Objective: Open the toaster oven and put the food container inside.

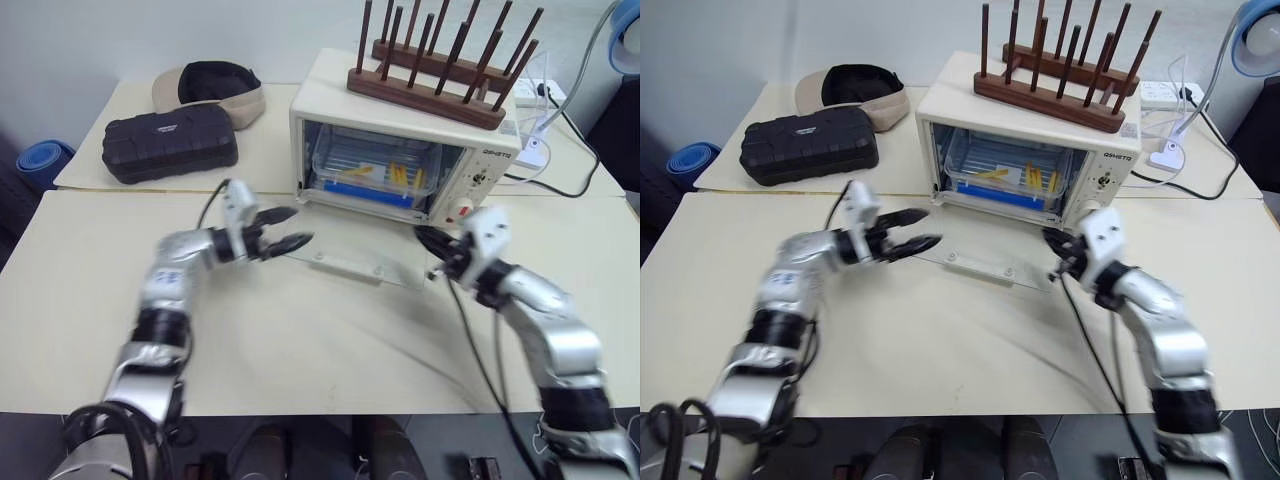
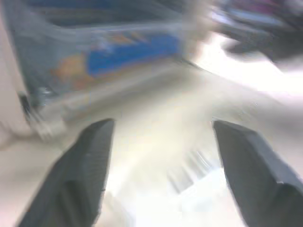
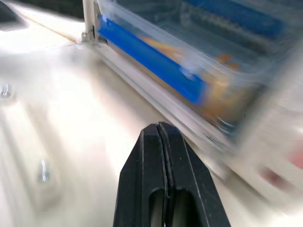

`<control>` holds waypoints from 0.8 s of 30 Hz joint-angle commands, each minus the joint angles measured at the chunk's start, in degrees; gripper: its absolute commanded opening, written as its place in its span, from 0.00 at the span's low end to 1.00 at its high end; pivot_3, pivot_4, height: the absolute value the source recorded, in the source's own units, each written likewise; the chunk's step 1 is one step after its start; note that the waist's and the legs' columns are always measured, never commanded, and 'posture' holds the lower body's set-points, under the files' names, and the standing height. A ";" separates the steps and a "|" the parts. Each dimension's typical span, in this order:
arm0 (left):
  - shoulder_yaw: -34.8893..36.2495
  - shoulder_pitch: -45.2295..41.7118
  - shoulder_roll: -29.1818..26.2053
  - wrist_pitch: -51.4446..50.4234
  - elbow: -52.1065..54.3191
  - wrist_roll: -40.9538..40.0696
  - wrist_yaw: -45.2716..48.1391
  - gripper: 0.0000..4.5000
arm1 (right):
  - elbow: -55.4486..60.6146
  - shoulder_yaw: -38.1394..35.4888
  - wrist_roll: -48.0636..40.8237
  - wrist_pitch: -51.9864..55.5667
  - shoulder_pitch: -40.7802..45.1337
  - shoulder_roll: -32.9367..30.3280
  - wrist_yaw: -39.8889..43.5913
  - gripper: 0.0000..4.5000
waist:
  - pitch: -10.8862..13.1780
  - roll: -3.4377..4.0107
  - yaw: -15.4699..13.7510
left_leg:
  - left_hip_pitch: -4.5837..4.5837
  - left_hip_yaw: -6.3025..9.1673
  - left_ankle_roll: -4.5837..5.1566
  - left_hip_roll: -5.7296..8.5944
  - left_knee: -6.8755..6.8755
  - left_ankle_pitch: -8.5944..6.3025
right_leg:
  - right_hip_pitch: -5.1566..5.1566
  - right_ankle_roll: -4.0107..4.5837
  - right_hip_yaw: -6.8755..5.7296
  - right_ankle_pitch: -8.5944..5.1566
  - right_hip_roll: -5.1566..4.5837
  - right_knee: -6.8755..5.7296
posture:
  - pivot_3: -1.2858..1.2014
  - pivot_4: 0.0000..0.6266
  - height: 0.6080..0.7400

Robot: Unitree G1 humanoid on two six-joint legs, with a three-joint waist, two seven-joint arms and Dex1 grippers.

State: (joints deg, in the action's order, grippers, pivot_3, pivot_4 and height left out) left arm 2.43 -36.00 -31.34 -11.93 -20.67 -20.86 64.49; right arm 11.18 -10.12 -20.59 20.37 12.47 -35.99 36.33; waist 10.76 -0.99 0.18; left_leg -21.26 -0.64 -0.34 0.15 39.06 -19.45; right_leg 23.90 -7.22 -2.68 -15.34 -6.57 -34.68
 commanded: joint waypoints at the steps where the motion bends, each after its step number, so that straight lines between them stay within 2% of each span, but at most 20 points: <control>1: 2.62 3.53 -4.22 0.23 6.59 -5.64 9.93 1.00 | -5.22 -3.00 2.48 -5.03 -3.40 -5.10 4.81 0.00 | 0.00 0.00 -0.05 | 0.06 0.00 0.02 0.01 0.00 0.00 | -0.05 0.01 0.00 0.00 -0.01 0.00 | 0.52 0.24 1.00; 4: 2.81 6.89 -6.90 -1.89 10.89 -8.19 13.77 1.00 | -12.40 0.30 4.86 -9.14 -4.03 -6.75 8.97 0.00 | 0.00 0.00 -0.25 | 0.21 0.05 0.13 0.02 0.03 -0.04 | -0.26 0.03 0.00 0.00 -0.04 0.04 | 0.52 0.24 1.00; 7: 3.47 7.65 -6.43 -2.87 13.03 -9.04 12.09 1.00 | -17.53 3.25 5.46 -15.66 -1.23 -2.28 10.84 0.00 | 0.00 0.00 -0.07 | 0.19 0.07 0.14 0.01 0.04 -0.03 | -0.23 0.03 0.02 0.00 -0.03 -0.03 | 0.52 0.24 1.00; 11: 6.04 6.95 -4.18 -2.68 13.41 -10.41 7.83 1.00 | -19.37 4.93 4.80 -17.60 1.30 1.89 12.13 0.00 | 0.02 0.06 0.18 | 0.20 0.05 0.08 -0.03 0.04 0.00 | -0.14 0.04 0.05 0.00 -0.01 -0.15 | 0.52 0.24 1.00; 17: 8.96 7.45 -3.68 -5.89 14.41 -12.31 3.34 1.00 | -19.25 1.05 -1.75 -22.35 5.29 7.61 13.57 0.00 | 0.02 0.06 0.09 | 0.15 0.10 0.04 -0.02 0.05 0.01 | -0.09 0.04 0.04 0.00 -0.04 -0.13 | 0.52 0.24 1.00; 24: 11.57 8.91 -3.76 0.39 12.74 -9.19 -0.66 1.00 | -14.30 -5.58 -13.69 -21.43 9.32 10.66 14.40 0.00 | 0.02 0.06 0.02 | 0.15 0.23 0.00 -0.04 0.04 0.01 | -0.09 0.04 0.04 0.00 -0.05 -0.12 | 0.52 0.24 1.00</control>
State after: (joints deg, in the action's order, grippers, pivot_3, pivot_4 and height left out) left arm 12.84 -28.07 -34.43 -13.63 -8.32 -30.76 63.90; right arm -6.57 -13.43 -30.86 -1.70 21.36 -24.99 50.32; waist 10.78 -0.93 0.20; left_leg -21.11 -0.41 -0.35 0.11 39.11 -19.44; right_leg 23.81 -7.19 -2.65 -15.34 -6.62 -34.80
